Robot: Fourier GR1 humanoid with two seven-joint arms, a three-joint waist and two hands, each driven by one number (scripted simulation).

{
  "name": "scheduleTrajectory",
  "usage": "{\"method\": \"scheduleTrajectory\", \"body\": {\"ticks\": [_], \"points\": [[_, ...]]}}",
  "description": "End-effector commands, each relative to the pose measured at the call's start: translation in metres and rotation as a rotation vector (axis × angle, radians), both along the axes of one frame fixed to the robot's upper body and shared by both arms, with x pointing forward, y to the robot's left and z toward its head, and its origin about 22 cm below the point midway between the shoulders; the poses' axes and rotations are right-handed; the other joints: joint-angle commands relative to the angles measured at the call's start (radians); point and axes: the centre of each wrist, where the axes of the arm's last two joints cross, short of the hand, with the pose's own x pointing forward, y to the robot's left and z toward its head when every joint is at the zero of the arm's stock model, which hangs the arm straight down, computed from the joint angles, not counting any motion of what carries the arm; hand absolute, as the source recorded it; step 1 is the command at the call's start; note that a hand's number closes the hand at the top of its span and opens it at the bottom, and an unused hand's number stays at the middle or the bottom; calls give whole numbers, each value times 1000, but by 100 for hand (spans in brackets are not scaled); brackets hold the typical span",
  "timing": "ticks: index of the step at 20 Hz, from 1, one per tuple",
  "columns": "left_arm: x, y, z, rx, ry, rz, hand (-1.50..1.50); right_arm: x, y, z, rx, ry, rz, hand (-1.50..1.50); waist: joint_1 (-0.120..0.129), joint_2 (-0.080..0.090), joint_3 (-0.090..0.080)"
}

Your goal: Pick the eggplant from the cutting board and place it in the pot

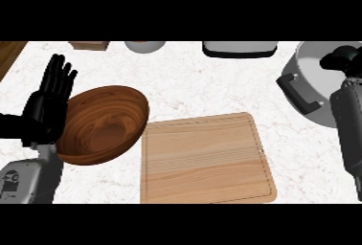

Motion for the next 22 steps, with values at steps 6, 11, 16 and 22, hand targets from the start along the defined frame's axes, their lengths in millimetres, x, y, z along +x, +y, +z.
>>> {"method": "scheduleTrajectory", "body": {"ticks": [6,11,16,22], "points": [[10,0,-8,-14,7,-15,0,-1,-51,-21,116,100,-23,150,9,6,-2],[7,-10,1,-2,-4,-22,0,-18,-73,-55,391,-15,1,-150,16,10,0],[10,2,-9,4,4,-14,0,-9,-61,-63,379,1,164,-150,17,11,-1],[2,-10,-4,-5,-3,-33,0,0,-50,-45,333,-273,220,-150,17,6,-1]]}}
